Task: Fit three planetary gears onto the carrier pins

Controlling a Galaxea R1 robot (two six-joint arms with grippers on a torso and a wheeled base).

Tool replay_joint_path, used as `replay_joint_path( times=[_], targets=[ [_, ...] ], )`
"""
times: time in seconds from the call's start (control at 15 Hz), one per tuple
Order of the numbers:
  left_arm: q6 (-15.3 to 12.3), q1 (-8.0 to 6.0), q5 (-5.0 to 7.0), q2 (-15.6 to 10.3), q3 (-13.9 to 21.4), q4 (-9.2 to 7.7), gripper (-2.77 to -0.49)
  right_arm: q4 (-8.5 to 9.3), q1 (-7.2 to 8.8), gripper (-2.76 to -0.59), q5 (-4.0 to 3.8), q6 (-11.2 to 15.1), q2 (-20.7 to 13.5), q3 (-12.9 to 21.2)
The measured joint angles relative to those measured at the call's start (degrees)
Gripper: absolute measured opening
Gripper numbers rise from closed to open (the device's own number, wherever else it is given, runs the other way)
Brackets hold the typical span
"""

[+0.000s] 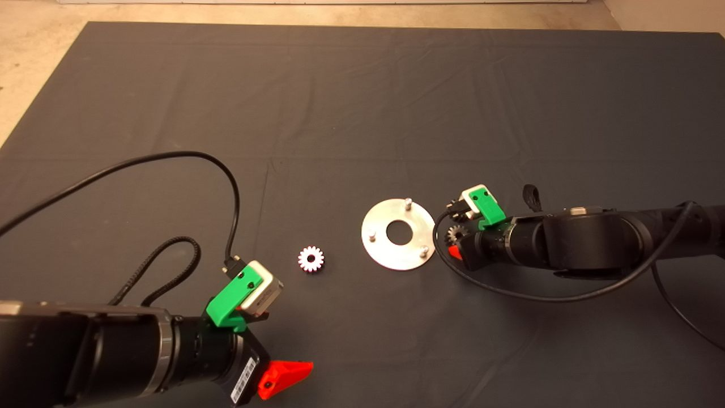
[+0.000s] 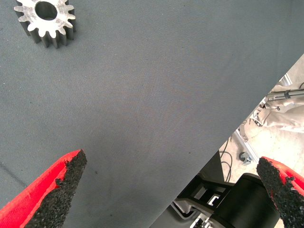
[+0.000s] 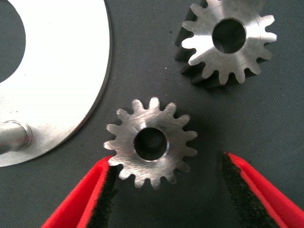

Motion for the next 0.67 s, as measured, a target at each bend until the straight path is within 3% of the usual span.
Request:
replay_joint_path(
  times=[0.2,0.33,0.67],
  targets=[
    [0.0,0.0,-0.05,0.0,0.0,0.0,-0.64,0.0,0.0,-1.82,0.02,0.0,0.1,-0.5],
    [0.0,0.0,-0.07,0.0,0.0,0.01,-0.64,0.0,0.01,-1.97,-0.02,0.0,0.3,-0.5],
    [0.0,0.0,-0.11,0.0,0.0,0.0,-0.64,-0.04,0.02,-1.97,-0.27,0.0,1.1,-1.1]
  ],
)
